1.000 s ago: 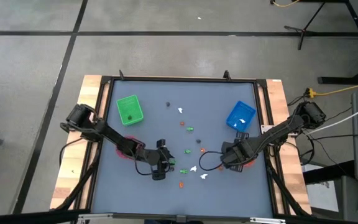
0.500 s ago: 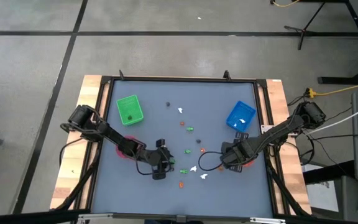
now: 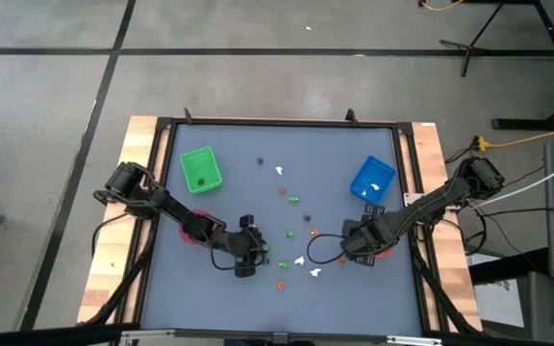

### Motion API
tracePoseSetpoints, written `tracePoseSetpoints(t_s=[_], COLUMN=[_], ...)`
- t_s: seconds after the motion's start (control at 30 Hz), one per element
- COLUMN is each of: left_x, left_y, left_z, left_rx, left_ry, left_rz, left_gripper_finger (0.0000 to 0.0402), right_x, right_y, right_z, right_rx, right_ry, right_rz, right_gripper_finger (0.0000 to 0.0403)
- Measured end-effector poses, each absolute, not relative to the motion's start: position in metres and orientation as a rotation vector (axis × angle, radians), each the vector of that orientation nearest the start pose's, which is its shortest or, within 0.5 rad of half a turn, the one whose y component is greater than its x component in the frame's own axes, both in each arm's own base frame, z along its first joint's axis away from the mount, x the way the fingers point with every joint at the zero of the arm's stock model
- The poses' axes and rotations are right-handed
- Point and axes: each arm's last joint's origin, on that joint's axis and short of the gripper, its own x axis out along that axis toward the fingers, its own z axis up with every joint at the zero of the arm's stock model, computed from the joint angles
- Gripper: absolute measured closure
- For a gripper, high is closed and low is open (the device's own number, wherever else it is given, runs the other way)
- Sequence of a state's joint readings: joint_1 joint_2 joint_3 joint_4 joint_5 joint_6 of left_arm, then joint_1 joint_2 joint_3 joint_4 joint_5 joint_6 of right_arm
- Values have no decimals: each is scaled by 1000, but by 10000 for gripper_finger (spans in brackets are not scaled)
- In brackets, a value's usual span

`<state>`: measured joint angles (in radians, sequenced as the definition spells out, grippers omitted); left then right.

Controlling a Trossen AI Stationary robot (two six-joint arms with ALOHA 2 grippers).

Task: Sort Halloween decoration
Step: Put the small green skeleton toy into the transparent red bowl

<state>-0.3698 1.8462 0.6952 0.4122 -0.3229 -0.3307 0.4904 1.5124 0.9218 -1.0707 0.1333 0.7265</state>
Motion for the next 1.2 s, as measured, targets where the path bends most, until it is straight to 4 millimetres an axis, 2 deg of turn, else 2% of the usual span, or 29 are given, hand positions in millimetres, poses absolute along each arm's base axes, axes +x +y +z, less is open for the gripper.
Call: tracePoseSetpoints(t_s=[0.37, 0.9, 1.03, 1.2], left_x=[299, 299, 298, 298], left_y=[-106, -106, -106, -105], left_z=[94, 95, 97, 106], left_rx=[-66, -66, -65, -75], left_ry=[691, 690, 686, 657], left_rz=[69, 70, 73, 70], left_gripper_finger=[323, 359, 360, 360], right_x=[207, 203, 202, 208], right_y=[107, 108, 106, 106], right_z=[184, 185, 195, 213], right_rx=[63, 110, 86, 18], right_ry=[1566, 1643, 1662, 1601], right_rz=[-299, -263, -323, -376], right_gripper_finger=[198, 198, 198, 198])
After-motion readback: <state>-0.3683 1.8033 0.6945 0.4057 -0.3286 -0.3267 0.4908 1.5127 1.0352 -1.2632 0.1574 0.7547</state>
